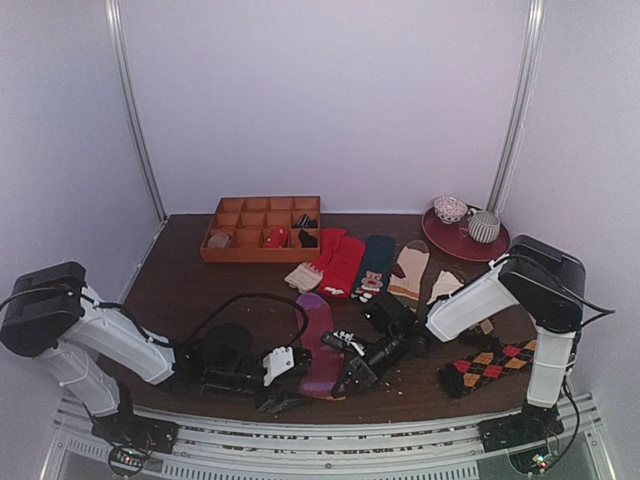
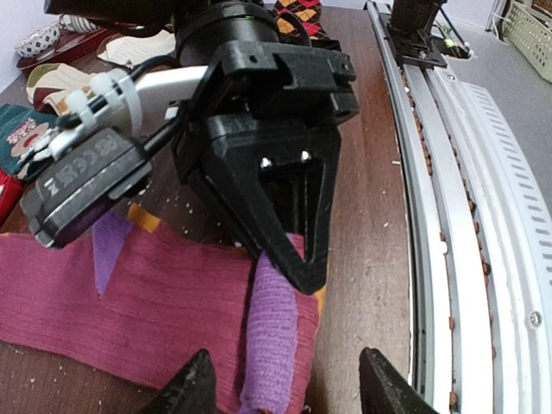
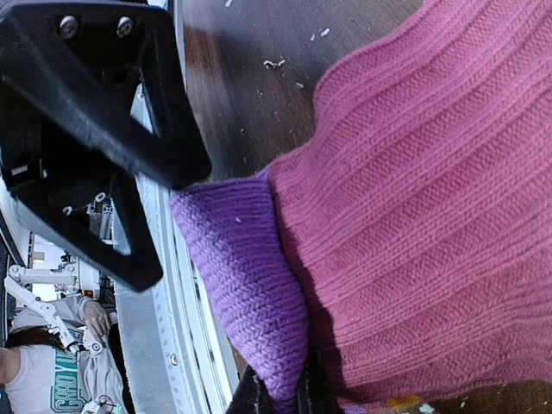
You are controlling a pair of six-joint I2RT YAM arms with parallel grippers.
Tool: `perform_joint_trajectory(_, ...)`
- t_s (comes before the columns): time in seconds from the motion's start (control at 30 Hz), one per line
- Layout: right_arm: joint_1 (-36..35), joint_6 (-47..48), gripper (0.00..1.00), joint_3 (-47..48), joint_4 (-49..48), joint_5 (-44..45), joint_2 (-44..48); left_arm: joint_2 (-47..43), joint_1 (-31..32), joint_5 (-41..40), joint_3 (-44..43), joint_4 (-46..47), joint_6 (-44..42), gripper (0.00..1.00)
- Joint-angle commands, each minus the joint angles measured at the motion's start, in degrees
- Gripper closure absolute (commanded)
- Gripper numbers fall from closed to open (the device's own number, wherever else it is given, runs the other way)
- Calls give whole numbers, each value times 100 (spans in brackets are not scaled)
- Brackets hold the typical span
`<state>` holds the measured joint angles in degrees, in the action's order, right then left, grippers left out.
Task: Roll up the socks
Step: Roll a pair of socks at the center of the board.
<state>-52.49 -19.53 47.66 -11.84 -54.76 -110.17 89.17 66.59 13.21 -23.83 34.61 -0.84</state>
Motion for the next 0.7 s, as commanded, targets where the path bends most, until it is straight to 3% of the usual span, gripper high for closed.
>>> perform_joint_trajectory(0.0, 14, 14, 98, -198, 1019, 502, -284, 404, -5, 409, -323, 419, -205, 46)
perform_joint_trajectory(0.23, 26, 28, 98, -217, 1010, 494, -290, 945, -10, 506, -447, 371, -57, 53)
perform_joint_trajectory(0.43, 31, 4, 98, -252, 978, 495, -320, 999, -14, 584, -339, 578, 76, 70)
perform_joint_trajectory(0.57, 37, -5, 98, -260, 982, 502, -313, 960, -10, 597, -332, 658, 128, 60)
perform_joint_trajectory(0.67, 30, -3, 98, -254, 998, 524, -302, 928, -19, 587, -315, 663, 138, 60)
